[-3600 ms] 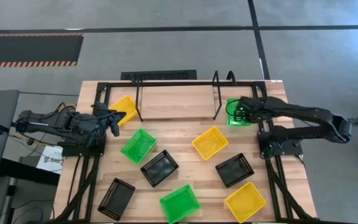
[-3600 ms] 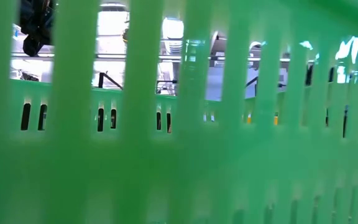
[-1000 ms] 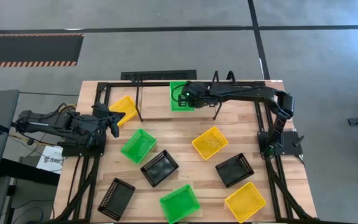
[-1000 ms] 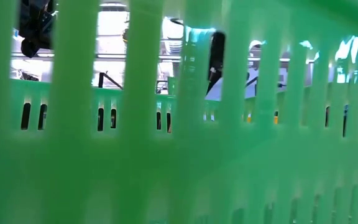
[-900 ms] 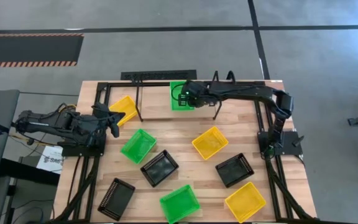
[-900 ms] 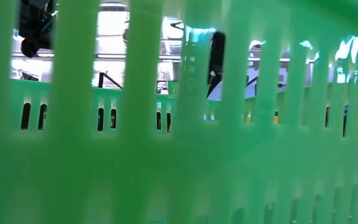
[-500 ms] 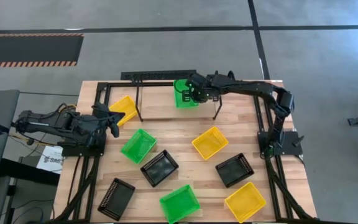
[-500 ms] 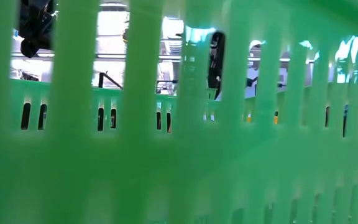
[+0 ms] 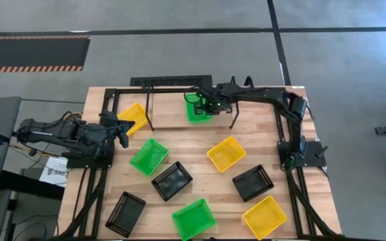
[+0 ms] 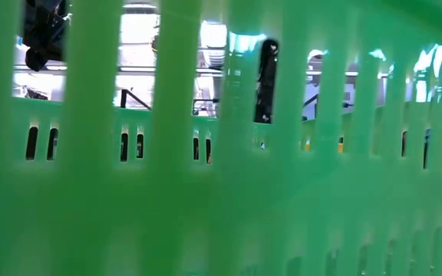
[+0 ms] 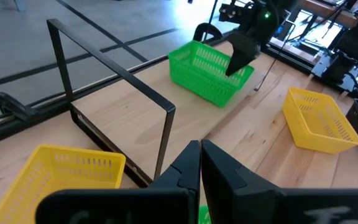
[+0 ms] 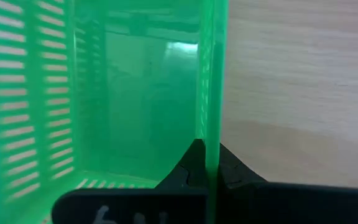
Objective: Stack baskets on shelf by color
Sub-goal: Put the top right green bin on the shelf
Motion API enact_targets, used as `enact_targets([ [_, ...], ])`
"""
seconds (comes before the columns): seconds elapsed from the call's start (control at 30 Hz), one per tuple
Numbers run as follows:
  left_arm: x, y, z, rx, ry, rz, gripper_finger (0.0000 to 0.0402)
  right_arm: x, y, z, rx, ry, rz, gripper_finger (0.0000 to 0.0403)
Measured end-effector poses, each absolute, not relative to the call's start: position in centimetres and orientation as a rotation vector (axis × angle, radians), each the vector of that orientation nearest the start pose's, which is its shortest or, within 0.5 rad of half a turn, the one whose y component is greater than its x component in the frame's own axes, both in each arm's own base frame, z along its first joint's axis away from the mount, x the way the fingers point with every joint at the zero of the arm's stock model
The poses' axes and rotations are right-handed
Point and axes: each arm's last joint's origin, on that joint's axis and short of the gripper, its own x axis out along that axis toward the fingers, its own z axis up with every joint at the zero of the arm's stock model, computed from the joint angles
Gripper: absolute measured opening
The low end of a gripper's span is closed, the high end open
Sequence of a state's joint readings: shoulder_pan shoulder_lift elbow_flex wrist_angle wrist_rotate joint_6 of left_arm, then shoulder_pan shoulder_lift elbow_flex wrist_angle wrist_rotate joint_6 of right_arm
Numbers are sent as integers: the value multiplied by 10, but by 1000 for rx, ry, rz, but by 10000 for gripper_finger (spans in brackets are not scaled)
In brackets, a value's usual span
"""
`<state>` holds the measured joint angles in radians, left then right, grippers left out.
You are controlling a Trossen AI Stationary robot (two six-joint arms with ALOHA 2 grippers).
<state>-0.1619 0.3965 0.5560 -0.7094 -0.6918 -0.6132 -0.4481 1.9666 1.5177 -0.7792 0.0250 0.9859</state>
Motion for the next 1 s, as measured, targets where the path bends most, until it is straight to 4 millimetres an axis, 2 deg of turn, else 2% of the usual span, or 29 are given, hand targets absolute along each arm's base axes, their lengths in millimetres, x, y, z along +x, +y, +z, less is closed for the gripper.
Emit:
enact_targets([
  [0.4, 87, 4, 257, -356, 328, 647, 0, 344, -186, 204, 1116, 993, -1072, 3],
  [0.57, 88, 4, 257, -356, 328, 647, 0, 344, -187, 204, 1117, 991, -1071, 3],
  [0.77, 87, 4, 257, -356, 328, 647, 0, 343, -186, 203, 1115, 1010, -1064, 28],
  [1.0, 87, 4, 257, -356, 328, 647, 0, 346, -184, 206, 1075, 1022, -1026, 30],
])
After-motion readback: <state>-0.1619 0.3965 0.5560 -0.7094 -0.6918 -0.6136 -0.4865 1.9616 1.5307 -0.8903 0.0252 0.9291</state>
